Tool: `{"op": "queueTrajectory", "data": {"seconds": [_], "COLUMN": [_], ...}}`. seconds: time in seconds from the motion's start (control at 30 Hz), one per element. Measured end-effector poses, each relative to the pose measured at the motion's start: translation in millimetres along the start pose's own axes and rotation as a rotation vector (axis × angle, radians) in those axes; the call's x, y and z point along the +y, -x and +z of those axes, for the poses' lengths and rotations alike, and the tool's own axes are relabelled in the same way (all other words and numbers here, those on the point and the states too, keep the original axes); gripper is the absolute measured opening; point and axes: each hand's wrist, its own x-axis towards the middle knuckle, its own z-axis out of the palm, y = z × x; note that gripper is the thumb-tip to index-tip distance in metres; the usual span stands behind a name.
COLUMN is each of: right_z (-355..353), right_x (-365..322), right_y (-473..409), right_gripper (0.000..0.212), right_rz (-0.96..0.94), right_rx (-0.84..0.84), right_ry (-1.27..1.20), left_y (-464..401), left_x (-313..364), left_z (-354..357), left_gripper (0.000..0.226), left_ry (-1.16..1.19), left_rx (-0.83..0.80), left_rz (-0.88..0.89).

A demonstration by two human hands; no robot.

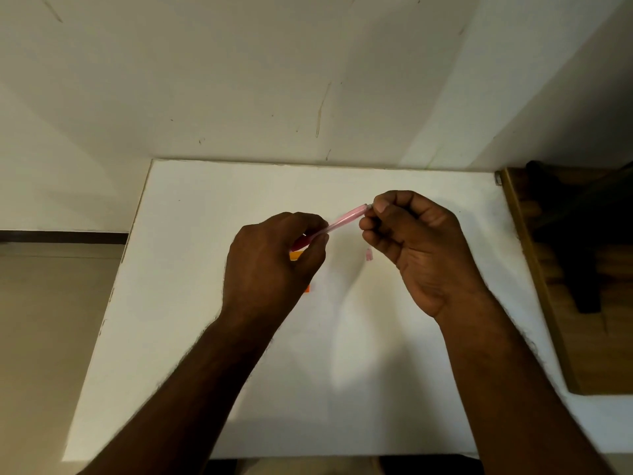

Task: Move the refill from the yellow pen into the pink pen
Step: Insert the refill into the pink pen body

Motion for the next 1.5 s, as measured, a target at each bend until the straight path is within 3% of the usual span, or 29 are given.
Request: {"op": "queueTrajectory", "data": {"seconds": [0.17, 0.33, 0.57, 1.17, 1.5], "right_z": [-2.2, -0.6, 1.0, 2.3, 3.5], "right_x": [0.3, -0.5, -2.9, -1.7, -1.6], "right_y": [-0.1, -1.0, 0.4, -0.1, 1.3], "right_gripper": [0.015, 0.017, 0.019, 0.024, 0.019], "right_rz": [0.115, 0.009, 0.099, 0.048, -0.222], "right_rx": [-0.028, -0.026, -0.102, -0.128, -0.037], "right_ry": [-0.101, -0.012, -0.211, -0.213, 0.279], "left_y": [0.0, 0.2, -0.6, -1.3, -1.5], "left_x": [-1.0, -3.8, -5.0, -3.0, -6.9], "left_z": [0.4, 2.2, 1.8, 0.5, 1.9], "left_gripper": [0.016, 0.015, 0.011, 0.012, 0.011], "left_ry": [0.004, 0.055, 0.134, 0.188, 0.141], "left_rx": [-0.017, -0.025, -0.050, -0.038, -0.043], "left_rz": [0.021, -0.014, -0.020, -0.028, 0.003]}}
